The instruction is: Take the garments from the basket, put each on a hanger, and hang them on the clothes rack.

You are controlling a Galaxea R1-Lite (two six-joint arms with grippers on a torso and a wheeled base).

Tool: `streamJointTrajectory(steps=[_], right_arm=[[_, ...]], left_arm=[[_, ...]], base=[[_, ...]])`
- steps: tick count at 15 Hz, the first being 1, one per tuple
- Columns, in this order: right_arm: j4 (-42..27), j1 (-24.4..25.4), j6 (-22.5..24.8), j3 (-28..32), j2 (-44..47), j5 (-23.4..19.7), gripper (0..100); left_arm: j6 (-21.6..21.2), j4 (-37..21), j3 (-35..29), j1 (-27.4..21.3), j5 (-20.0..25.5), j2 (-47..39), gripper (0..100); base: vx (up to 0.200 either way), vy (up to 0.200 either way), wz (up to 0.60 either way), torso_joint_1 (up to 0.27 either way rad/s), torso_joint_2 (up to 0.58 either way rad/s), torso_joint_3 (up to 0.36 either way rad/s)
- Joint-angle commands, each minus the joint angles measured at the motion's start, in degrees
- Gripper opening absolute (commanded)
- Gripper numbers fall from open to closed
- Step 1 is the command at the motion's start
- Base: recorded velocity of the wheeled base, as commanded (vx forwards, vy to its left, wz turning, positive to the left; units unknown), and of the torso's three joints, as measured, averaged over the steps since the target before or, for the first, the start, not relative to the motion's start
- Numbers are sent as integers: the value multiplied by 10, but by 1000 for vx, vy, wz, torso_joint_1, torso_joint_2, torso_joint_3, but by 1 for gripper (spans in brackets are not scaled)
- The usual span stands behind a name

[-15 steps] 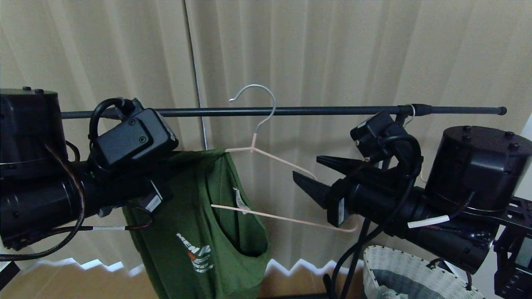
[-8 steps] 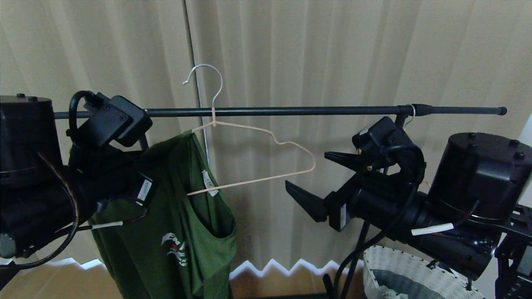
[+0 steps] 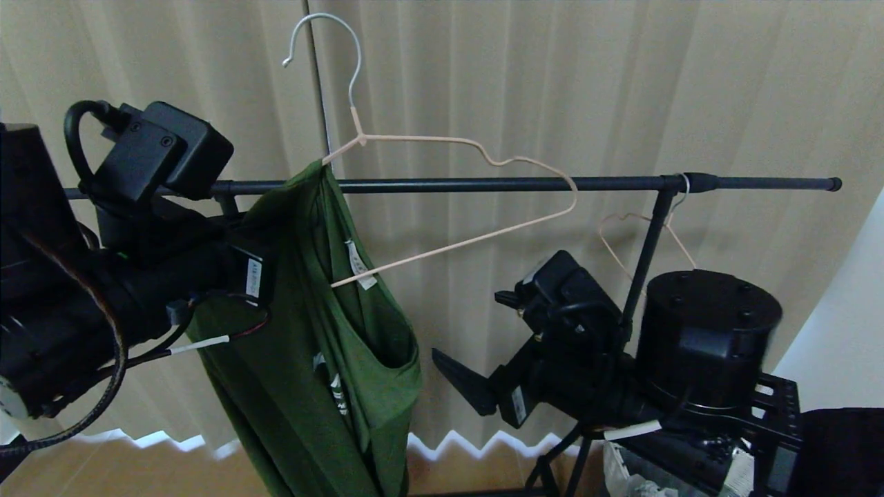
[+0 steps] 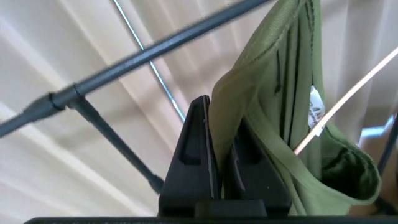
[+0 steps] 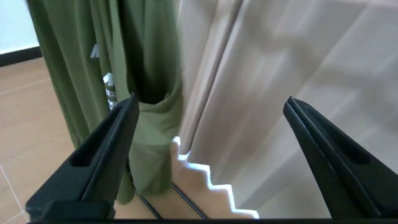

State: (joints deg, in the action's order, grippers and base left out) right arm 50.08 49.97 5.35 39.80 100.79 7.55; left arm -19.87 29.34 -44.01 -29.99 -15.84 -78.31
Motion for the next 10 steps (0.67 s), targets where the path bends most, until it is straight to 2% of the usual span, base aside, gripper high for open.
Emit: streamJointTrajectory(steps=[1, 5, 10], right_arm=[[2, 2, 0, 33, 52, 2, 100], [1, 1, 0, 71, 94, 4, 100], [-1, -6, -1, 73, 122, 22, 100]], left_arm=[[0, 5, 2, -7, 0, -1, 0], [0, 18, 2, -24, 1, -1, 0], [0, 19, 4, -24, 1, 4, 0]], base=[[0, 0, 0, 0, 0, 0], [0, 0, 0, 0, 0, 0], [0, 0, 0, 0, 0, 0]])
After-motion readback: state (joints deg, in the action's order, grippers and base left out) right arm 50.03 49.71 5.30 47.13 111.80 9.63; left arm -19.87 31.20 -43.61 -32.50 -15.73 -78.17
